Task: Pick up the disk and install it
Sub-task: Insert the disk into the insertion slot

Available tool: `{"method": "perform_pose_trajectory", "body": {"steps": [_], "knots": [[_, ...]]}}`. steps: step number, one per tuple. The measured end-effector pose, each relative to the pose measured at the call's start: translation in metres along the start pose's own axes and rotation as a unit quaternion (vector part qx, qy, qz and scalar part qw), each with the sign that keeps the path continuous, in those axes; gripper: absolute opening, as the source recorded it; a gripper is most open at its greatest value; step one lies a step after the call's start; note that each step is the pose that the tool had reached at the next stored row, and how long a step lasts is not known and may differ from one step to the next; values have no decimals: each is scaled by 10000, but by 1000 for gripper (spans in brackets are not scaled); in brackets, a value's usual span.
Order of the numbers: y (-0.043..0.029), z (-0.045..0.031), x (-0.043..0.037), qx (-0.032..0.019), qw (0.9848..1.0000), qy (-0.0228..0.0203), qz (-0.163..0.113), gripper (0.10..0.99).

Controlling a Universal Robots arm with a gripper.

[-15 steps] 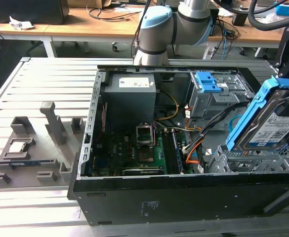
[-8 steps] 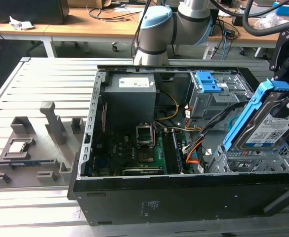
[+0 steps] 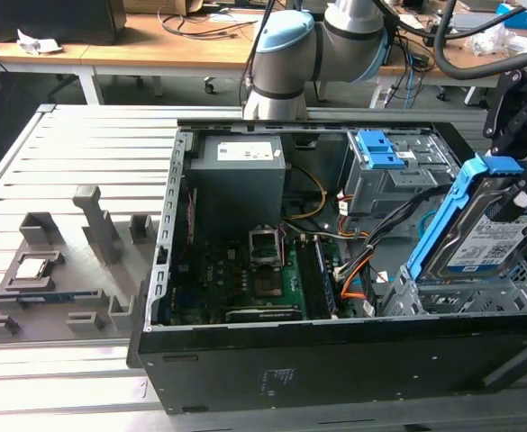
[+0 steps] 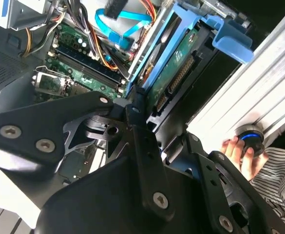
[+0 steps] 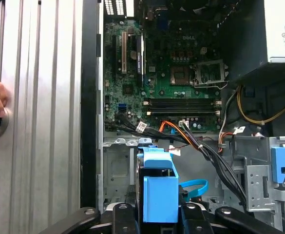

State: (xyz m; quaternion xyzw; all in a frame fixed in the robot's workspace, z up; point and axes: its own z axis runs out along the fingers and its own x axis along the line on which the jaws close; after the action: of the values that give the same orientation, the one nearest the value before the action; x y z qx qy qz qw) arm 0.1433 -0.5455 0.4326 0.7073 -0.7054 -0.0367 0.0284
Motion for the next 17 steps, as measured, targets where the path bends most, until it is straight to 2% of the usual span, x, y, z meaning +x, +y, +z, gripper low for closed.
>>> {"method": "perform_pose_trajectory", "body": {"steps": [2,5,7,10,14,17], "knots": [[17,1,-1,8,10000,0,0,365],[59,-5,0,66,10000,2,1,365],[63,-5,-2,86,10000,8,20,365],[65,-5,-1,100,9999,31,107,365],[64,0,-1,102,9998,31,138,365],[60,50,0,99,9999,31,138,365]]}}
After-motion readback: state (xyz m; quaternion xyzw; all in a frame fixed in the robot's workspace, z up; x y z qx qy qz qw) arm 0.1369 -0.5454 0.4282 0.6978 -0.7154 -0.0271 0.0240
